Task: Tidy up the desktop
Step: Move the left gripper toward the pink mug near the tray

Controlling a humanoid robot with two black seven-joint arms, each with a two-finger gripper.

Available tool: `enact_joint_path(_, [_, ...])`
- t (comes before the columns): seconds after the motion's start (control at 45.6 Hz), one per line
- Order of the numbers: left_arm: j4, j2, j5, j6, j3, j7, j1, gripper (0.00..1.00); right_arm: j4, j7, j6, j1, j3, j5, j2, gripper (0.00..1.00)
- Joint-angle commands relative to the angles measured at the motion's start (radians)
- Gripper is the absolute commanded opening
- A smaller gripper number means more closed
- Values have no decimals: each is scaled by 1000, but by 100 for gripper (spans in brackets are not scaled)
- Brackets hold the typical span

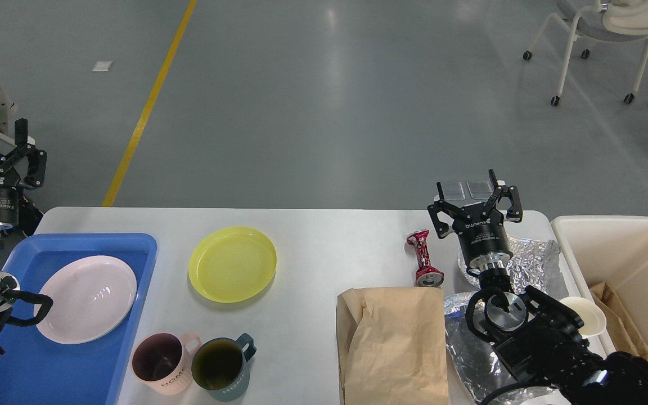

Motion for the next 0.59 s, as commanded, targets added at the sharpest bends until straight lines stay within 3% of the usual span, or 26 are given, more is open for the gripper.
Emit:
enact_joint_path(0.0, [3,8,13,5,38,113,-9,100,0,0,0,0,0,0,0,100])
enact_joint_path(0.066, [3,28,17,10,81,165,-25,100,0,0,0,0,0,0,2,100])
enact_joint_path(0.154, [3,60,17,11,122,193,-57,100,0,0,0,0,0,0,0,100])
enact_joint_path(0.417, [5,43,16,22,197,199,-71,100,0,0,0,0,0,0,0,100])
enact_joint_path(0.57, [5,37,17,71,245,199,-71,100,0,0,0,0,0,0,2,100])
